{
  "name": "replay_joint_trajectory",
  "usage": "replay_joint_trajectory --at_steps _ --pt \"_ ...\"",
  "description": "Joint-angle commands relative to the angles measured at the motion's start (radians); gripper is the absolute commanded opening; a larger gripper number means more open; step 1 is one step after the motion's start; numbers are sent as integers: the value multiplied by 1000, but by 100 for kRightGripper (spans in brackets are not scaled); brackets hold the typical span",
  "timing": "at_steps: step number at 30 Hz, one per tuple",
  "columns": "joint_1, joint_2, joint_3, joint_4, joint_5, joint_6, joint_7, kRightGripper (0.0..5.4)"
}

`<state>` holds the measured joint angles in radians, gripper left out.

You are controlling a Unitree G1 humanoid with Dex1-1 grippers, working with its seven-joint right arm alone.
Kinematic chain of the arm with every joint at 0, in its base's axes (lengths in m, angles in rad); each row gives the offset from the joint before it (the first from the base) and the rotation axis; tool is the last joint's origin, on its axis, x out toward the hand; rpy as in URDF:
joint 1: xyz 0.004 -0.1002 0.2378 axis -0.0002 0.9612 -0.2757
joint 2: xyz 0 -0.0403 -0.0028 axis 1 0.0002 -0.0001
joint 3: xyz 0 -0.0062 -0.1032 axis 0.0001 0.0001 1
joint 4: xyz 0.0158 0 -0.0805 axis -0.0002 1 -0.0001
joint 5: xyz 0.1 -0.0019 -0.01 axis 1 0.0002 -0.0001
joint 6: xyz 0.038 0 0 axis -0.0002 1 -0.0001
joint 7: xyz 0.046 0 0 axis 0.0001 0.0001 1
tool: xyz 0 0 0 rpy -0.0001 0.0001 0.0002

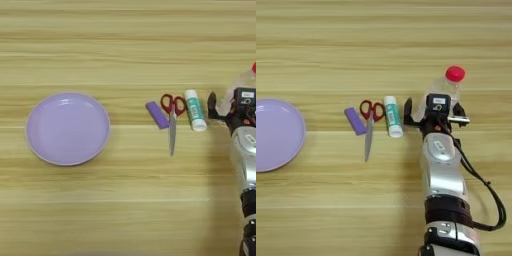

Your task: Move the objects on the table

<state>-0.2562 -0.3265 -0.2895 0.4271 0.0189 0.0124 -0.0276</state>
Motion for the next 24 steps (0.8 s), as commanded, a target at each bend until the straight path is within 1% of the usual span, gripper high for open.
replay_joint_trajectory --at_steps 1,14,18,24 --pt "-29 -20 -9 -89 16 1 6 538" --pt "26 -2 -15 -181 32 49 12 538" --pt "74 11 -22 -262 45 83 13 538" --pt "168 44 -15 -433 52 147 12 538"
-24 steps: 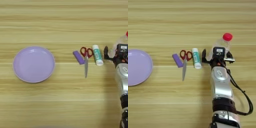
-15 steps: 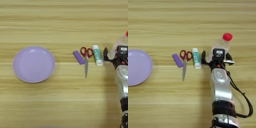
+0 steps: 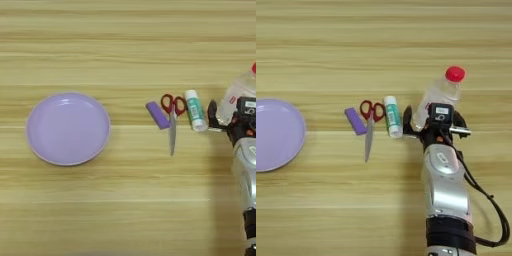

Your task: Move the objects on the table

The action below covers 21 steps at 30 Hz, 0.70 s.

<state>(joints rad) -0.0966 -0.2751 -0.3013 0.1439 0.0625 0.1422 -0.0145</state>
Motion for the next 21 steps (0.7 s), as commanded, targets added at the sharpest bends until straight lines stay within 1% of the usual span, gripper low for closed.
replay_joint_trajectory --at_steps 1,9,14,17,21 --pt "28 1 -1 -185 11 30 2 538" --pt "140 40 20 -357 20 114 29 538" --pt "205 58 32 -423 31 151 56 538" --pt "232 66 34 -452 36 169 68 538" --pt "288 76 41 -529 54 204 93 538"
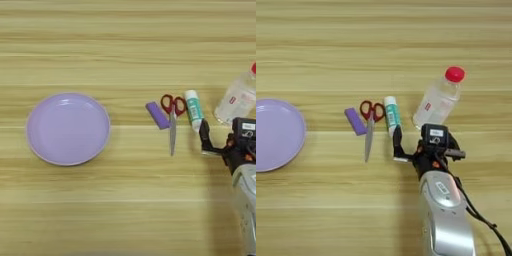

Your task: Move the objects on the table

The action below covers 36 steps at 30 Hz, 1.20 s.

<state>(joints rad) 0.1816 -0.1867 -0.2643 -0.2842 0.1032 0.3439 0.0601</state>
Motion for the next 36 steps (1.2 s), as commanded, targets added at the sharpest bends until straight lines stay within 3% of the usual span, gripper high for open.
replay_joint_trajectory --at_steps 1,9,17,22,29,36 --pt "22 -12 8 -120 15 9 26 538" --pt "90 -4 74 -257 78 82 118 538" --pt "105 -4 134 -341 79 106 145 538" --pt "62 -7 191 -345 53 103 144 538" --pt "-77 0 292 -314 11 137 138 538" --pt "-175 10 317 -239 -9 155 133 538"
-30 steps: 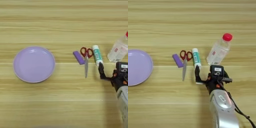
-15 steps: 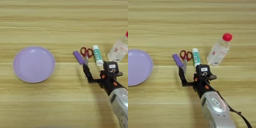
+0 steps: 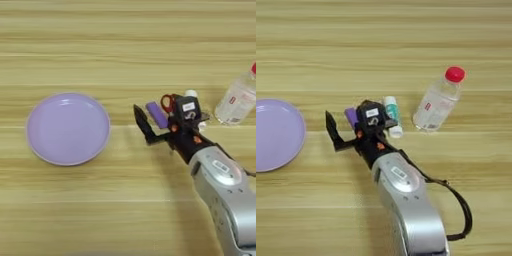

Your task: Move the objects on the table

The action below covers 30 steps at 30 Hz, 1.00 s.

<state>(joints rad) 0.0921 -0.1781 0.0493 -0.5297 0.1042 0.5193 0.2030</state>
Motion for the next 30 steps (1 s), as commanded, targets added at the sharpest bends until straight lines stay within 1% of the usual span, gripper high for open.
replay_joint_trajectory --at_steps 1,13,24,30 --pt "-94 0 9 18 -13 -24 -6 538" --pt "-222 22 108 182 -69 -71 15 538" --pt "-324 68 198 368 -132 -135 32 538" --pt "-371 91 224 469 -160 -178 35 538"
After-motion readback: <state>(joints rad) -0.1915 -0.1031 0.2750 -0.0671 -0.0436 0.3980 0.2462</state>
